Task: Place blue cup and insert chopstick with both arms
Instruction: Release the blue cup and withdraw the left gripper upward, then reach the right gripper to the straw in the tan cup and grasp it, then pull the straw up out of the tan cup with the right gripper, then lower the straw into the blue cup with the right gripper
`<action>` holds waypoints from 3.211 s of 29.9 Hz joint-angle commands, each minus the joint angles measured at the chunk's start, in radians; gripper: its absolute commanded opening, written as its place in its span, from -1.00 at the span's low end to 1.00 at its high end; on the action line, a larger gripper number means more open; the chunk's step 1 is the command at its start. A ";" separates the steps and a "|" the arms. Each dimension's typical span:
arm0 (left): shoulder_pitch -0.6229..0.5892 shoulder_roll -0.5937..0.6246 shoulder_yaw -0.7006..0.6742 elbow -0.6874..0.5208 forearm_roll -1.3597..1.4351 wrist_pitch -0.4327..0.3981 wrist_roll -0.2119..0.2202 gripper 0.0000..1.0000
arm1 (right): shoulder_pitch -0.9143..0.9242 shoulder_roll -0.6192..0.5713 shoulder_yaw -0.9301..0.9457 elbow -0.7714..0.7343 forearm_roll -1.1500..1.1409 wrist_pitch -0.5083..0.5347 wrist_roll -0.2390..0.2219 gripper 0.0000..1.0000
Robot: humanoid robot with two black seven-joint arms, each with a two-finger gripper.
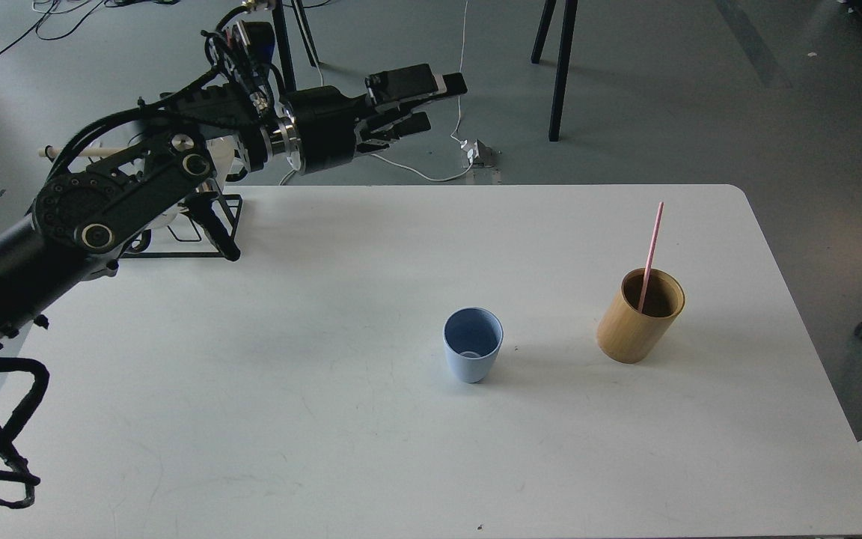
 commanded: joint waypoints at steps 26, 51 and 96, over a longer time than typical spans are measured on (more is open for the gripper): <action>0.019 -0.044 -0.125 0.489 -1.041 0.000 0.009 0.99 | -0.118 0.113 -0.321 0.234 -1.610 -0.427 -0.007 0.59; 0.019 -0.040 -0.108 0.508 -1.038 0.000 0.011 0.99 | 0.107 0.330 -0.542 -0.037 -1.727 -0.415 -0.050 -0.55; 0.006 -0.026 -0.107 0.511 -1.036 0.000 0.011 0.99 | 0.517 0.484 -0.715 0.130 -1.495 -0.352 -0.113 -0.98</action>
